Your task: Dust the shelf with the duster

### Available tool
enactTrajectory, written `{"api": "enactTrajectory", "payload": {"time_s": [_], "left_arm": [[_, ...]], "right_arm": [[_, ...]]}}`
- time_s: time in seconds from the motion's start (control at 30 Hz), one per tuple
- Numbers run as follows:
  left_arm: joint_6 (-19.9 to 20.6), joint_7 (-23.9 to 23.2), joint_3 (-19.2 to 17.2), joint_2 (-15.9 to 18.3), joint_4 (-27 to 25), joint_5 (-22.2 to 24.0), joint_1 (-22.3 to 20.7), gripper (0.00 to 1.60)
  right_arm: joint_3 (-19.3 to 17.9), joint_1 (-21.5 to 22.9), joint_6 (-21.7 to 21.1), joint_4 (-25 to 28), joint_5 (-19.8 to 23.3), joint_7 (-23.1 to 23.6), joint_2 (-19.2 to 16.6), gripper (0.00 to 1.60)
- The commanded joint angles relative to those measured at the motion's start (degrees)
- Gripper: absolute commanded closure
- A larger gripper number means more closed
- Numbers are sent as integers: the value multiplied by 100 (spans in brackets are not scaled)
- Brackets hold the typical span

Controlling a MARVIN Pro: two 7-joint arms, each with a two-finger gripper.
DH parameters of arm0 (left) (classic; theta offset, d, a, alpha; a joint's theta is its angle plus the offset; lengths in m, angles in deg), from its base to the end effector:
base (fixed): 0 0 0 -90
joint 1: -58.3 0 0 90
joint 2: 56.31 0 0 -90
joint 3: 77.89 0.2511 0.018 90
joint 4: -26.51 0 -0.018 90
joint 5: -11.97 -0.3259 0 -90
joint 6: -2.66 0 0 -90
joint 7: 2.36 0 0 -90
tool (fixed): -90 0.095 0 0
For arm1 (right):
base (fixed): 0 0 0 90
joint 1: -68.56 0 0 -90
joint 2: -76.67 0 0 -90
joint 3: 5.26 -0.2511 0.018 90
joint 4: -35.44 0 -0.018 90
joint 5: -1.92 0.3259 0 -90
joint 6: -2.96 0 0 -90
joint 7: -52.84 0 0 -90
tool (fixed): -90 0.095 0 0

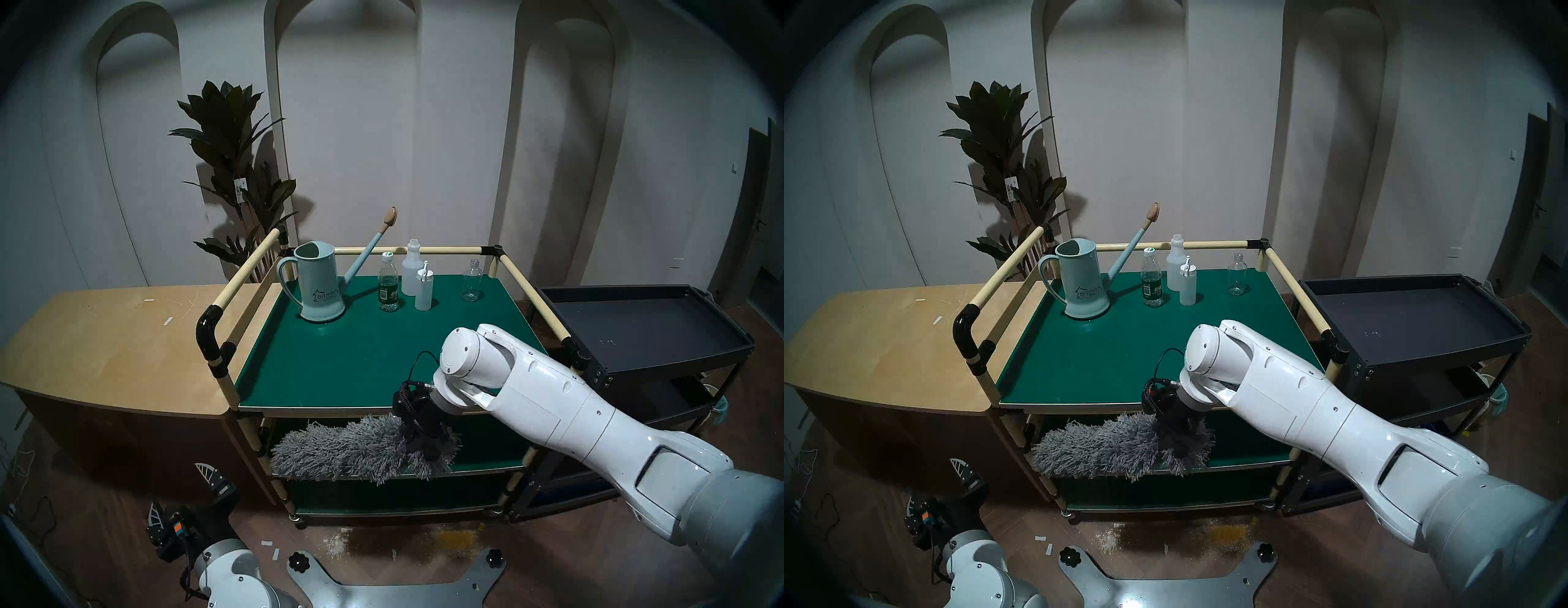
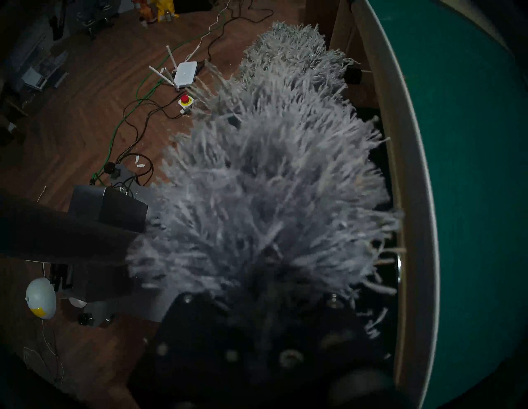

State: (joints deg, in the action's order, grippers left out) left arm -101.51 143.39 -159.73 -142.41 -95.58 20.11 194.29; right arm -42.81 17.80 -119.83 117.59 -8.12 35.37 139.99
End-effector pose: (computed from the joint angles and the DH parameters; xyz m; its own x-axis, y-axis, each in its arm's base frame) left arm 0.2017 0.0339 -0.2979 0.0220 0.1907 0.9814 0.7590 -0.6421 0.1077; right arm 0.4078 0.1447 -0.2629 -0.0334 0.8749 0.4831 0.9979 0.0564 -0.0331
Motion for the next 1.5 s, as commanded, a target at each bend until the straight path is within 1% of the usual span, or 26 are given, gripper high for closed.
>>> {"api": "enactTrajectory", "payload": {"time_s": [0.0, 0.13, 0.17, 0.3, 0.43, 0.53, 0.83, 0.97, 1.03, 1.07, 1.23, 1.33, 1.47], "left_arm": [[123, -43, 58, 165, -126, -180, -242, 0], [279, -135, 38, 267, -136, -204, -414, 0], [369, -215, 18, 342, -111, -182, -509, 0], [569, -427, -24, 498, -92, -116, -725, 0], [772, -698, -59, 652, -44, -38, -975, 0], [918, -927, -71, 757, 27, 34, -1178, 0], [1333, -1630, -41, 987, 302, 343, -1805, 0], [1462, -1905, -39, 1040, 416, 475, -2016, 0], [1533, -2031, -60, 1063, 522, 555, -2190, 0], [1528, -2079, -93, 1067, 519, 561, -2189, 0], [1635, -2203, -180, 1096, 765, 700, -2545, 0], [1694, -2244, -220, 1120, 835, 744, -2615, 0], [1787, -2255, -251, 1157, 804, 768, -2616, 0]], "right_arm": [[-637, 51, -343, 654, 719, 513, -418, 160], [-1040, -62, -595, 778, 1147, 208, -636, 160], [-1221, -133, -780, 806, 1337, 44, -747, 160], [-1598, -340, -1062, 838, 1706, -360, -989, 160], [-1938, -514, -1306, 807, 1986, -745, -1240, 160], [-2184, -657, -1448, 783, 2146, -991, -1449, 160], [-2890, -1127, -1772, 743, 2528, -1525, -2038, 160], [-3188, -1320, -1889, 667, 2644, -1732, -2216, 160], [-3354, -1480, -1934, 688, 2732, -1819, -2298, 160], [-3411, -1554, -1941, 686, 2748, -1866, -2338, 160], [-3744, -1987, -1959, 674, 2861, -2146, -2387, 160], [-3831, -2238, -1850, 618, 2869, -2322, -2280, 160], [-3837, -2475, -1685, 642, 2813, -2622, -2033, 160]]}}
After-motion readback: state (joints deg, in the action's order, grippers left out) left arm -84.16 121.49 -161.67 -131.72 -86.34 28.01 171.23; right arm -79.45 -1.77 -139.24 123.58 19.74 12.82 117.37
